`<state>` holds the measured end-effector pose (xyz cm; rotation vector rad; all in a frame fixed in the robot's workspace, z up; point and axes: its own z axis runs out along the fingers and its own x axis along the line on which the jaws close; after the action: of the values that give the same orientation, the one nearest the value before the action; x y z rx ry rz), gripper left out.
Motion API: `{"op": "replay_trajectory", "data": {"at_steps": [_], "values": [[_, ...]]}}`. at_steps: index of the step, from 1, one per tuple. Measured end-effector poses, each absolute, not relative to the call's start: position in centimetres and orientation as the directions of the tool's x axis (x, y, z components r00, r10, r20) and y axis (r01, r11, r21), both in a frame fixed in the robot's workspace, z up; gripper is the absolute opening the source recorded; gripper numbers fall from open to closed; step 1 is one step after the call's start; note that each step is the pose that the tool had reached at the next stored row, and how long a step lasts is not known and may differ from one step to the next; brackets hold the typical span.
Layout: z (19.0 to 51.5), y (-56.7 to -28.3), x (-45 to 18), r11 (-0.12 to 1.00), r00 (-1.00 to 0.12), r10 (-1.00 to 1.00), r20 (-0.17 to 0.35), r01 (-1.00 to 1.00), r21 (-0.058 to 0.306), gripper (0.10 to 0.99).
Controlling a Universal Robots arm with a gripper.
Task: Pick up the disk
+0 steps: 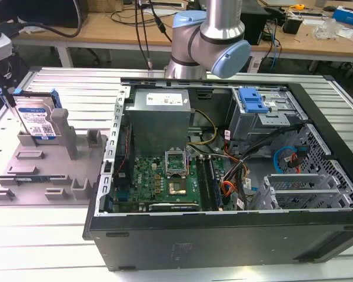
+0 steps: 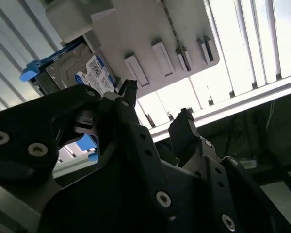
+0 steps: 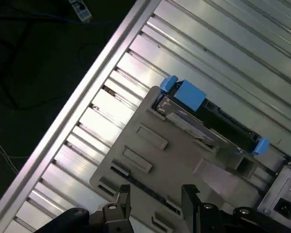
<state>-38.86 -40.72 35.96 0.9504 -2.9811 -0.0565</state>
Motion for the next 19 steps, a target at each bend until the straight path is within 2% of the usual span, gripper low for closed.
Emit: {"op": "replay_trajectory", "data": {"at_steps": [9, 17, 19], "values": [[35.85, -40.72, -38.86, 0.696, -0.697, -0.718, 0.001, -0.717, 0.038, 0.541], [35.59, -40.72, -38.86, 0.55, -0.55, -0.835, 0.001, -0.834, 0.038, 0.541], [35.46, -40.72, -38.86, 0.484, -0.484, -0.875, 0.001, -0.874, 0.038, 0.541]]}}
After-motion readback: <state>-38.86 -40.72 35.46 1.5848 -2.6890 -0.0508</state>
